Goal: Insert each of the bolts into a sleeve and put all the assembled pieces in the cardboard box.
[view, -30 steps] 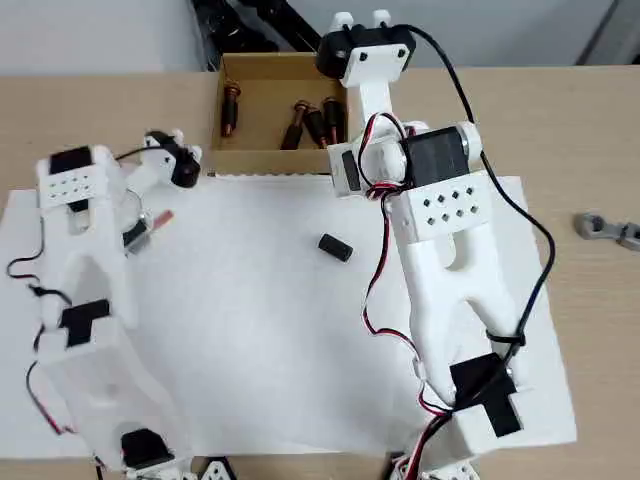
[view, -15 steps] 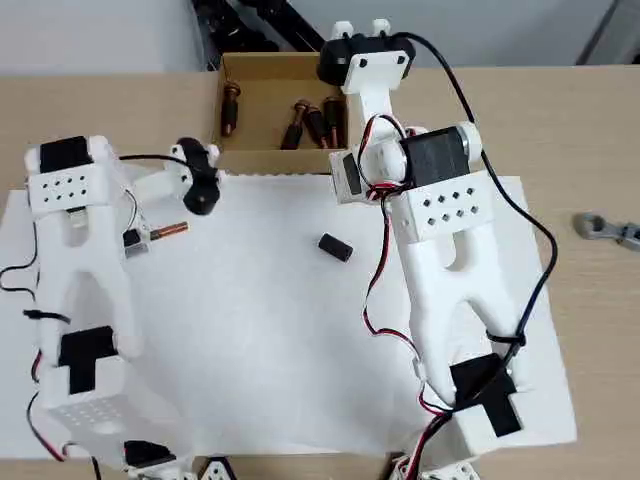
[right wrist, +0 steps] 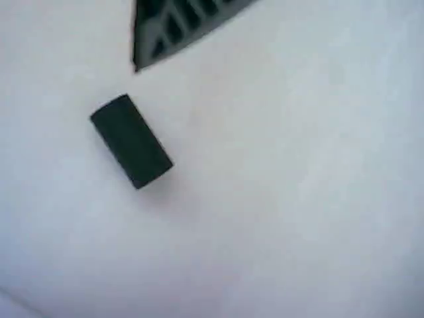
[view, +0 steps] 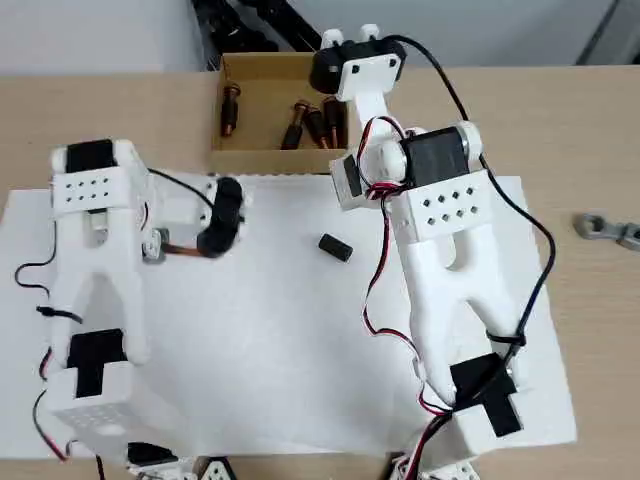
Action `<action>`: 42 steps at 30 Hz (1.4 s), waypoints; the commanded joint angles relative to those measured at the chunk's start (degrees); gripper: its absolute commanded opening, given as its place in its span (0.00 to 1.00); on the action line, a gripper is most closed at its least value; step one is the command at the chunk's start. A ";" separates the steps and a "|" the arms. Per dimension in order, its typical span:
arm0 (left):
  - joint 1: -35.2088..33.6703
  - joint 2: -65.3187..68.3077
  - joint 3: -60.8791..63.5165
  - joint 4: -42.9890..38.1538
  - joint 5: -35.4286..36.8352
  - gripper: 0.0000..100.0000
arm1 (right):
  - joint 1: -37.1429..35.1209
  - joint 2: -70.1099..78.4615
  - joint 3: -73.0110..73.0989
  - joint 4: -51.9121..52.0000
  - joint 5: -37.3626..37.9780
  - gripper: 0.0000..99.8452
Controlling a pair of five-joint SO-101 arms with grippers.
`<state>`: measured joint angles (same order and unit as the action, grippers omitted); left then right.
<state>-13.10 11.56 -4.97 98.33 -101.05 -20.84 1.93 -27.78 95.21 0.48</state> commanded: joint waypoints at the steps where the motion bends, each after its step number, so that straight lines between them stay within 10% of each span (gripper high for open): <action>1: 0.35 -3.08 2.15 -4.04 -3.87 0.01 | 0.40 -2.51 -2.29 0.31 1.32 0.22; 27: 1.32 -3.69 11.91 -13.71 -9.67 0.01 | 0.40 -2.51 -2.29 0.22 1.23 0.22; 42: 1.32 -3.60 6.37 -13.71 1.32 0.06 | 0.40 -2.42 -2.29 0.13 1.14 0.22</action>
<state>-12.04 11.56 4.09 85.14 -101.49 -20.84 1.93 -27.78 95.21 1.19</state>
